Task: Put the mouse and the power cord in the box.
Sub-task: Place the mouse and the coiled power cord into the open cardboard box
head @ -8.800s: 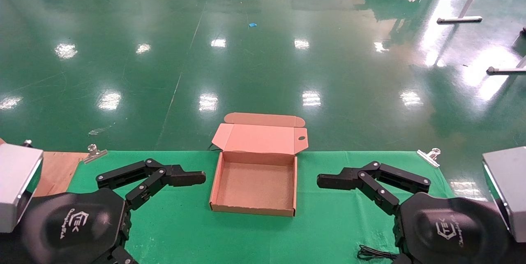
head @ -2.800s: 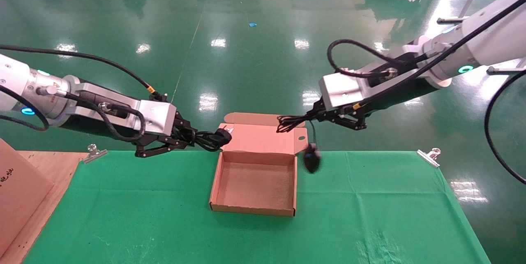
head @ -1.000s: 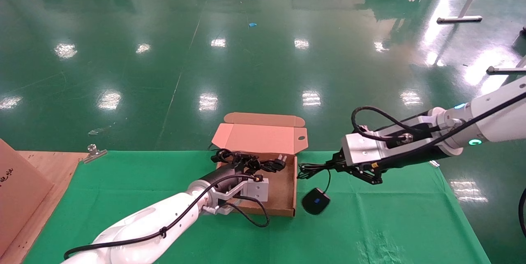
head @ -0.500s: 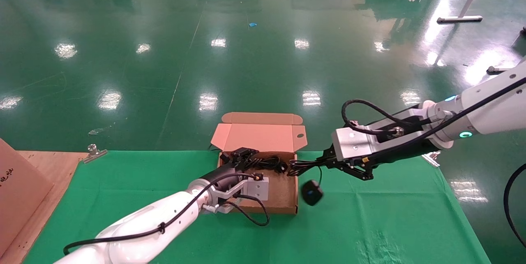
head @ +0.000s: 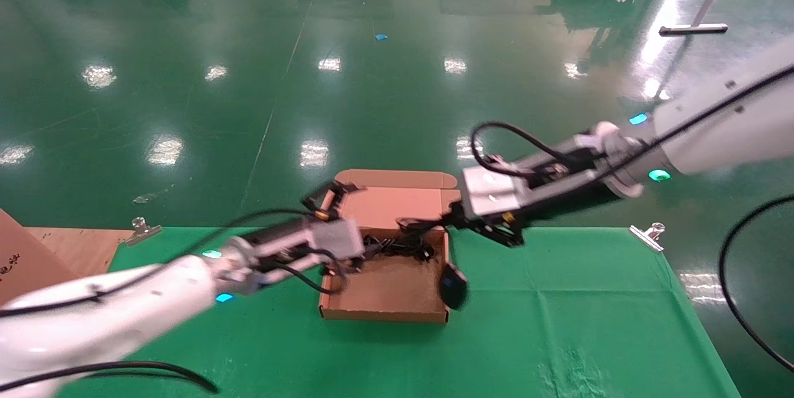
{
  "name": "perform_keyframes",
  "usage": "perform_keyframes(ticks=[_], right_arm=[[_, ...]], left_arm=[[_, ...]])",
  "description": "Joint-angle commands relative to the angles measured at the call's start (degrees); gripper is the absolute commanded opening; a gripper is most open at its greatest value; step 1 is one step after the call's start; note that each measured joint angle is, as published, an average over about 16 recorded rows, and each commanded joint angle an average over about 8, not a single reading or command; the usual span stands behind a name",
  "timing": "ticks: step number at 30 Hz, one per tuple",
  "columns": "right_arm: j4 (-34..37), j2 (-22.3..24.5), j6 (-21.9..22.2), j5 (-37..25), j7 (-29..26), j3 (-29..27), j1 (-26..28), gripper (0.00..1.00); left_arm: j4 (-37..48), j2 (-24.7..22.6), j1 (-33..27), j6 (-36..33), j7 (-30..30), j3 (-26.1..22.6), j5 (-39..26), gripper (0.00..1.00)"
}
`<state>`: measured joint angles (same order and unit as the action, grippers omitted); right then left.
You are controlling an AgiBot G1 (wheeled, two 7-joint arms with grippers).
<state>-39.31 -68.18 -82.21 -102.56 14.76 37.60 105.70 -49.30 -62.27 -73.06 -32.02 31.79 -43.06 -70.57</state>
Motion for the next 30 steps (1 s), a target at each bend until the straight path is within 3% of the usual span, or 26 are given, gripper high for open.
perform_keyframes(ticks=[1, 9, 16, 30], right_arm=[[-0.2, -1.0, 0.4, -0.1, -0.4, 0.0, 0.7, 0.00], [3.3, -8.3, 5.8, -2.9, -0.7, 2.7, 0.2, 0.00], [2.1, -10.4, 13.0, -0.2, -1.9, 9.0, -2.4, 0.00], [0.1, -10.5, 28.1, 8.2, -6.0, 26.3, -5.4, 0.00]], left_arm=[[-1.2, 2.0, 0.3, -2.1, 1.1, 1.8, 2.6, 1.00], [-1.1, 9.1, 1.6, -8.4, 4.2, 7.5, 9.9, 1.00], [2.5, 13.4, 2.2, -14.0, 8.4, 11.3, 14.4, 1.00], [16.4, 13.7, 1.5, -22.8, 18.7, 14.7, 18.7, 1.00]])
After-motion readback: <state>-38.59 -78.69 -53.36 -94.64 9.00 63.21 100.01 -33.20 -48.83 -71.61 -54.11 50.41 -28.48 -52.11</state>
